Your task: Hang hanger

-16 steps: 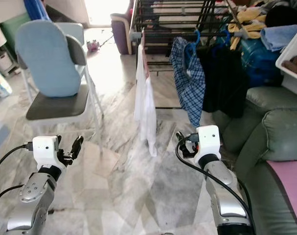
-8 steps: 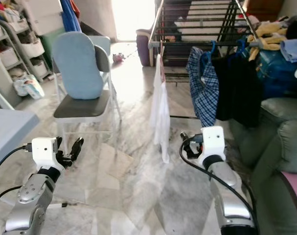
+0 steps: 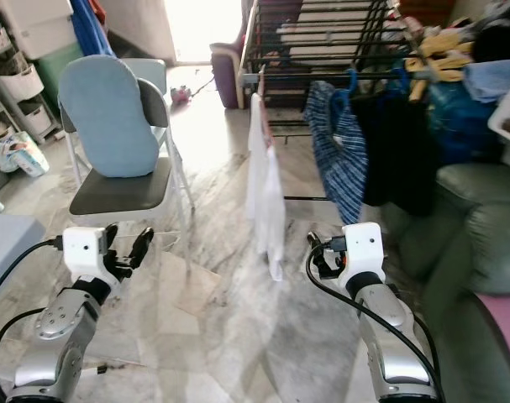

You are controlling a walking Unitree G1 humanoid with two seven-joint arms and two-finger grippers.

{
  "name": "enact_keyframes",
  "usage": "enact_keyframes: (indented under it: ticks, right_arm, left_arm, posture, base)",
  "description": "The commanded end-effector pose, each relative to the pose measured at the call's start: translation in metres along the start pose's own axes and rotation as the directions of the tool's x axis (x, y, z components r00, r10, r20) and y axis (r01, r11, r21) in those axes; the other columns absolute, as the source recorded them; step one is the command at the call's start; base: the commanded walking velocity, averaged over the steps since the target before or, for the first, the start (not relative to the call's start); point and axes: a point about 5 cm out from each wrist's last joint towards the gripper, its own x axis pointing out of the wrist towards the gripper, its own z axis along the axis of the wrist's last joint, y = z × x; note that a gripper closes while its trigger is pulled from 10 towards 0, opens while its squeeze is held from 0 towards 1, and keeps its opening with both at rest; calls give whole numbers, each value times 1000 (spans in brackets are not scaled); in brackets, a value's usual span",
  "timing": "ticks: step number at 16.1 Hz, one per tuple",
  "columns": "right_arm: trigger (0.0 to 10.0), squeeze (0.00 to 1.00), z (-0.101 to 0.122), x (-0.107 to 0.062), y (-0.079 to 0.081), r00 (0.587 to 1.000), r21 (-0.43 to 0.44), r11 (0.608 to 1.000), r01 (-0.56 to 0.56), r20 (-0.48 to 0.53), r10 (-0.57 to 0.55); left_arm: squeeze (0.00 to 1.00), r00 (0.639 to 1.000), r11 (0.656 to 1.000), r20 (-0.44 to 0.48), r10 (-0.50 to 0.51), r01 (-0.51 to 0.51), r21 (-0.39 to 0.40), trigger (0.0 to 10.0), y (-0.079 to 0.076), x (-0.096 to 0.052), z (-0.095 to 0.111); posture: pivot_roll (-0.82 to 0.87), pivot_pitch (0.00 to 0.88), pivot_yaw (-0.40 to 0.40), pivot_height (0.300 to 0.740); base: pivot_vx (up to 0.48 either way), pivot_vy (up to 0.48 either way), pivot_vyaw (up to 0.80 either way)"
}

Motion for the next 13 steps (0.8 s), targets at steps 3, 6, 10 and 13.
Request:
enact_keyframes:
  ticks: [3, 6, 10, 13]
  right_arm:
    - [10000, 0, 6, 2, 2, 1000, -5, 1000, -12, 26, 12]
    - [10000, 0, 7, 4, 3, 1000, -8, 1000, -5, 28, 5]
    - [10000, 0, 10, 6, 4, 999, -22, 1000, 5, 41, -4]
    - [10000, 0, 6, 5, 2, 999, -57, 998, 37, 33, -35]
  left_arm:
    - [0, 1000, 1000, 3, -18, 18, 8, 10000, -1, 5, 3]
    - [0, 999, 999, -2, -35, 35, 22, 10000, -3, 6, 3]
    - [0, 999, 999, 4, -43, 43, 1, 10000, -4, 11, 5]
    - [0, 999, 999, -28, -43, 44, 31, 10000, -6, 11, 1]
  posture:
    - [-195, 0, 74, 731]
    - [-192, 0, 78, 731]
    - [-197, 0, 79, 731]
    - [-201, 0, 81, 731]
  base:
    - [401, 263, 0]
    - [401, 261, 0]
    - [389, 279, 0]
    - [308, 369, 0]
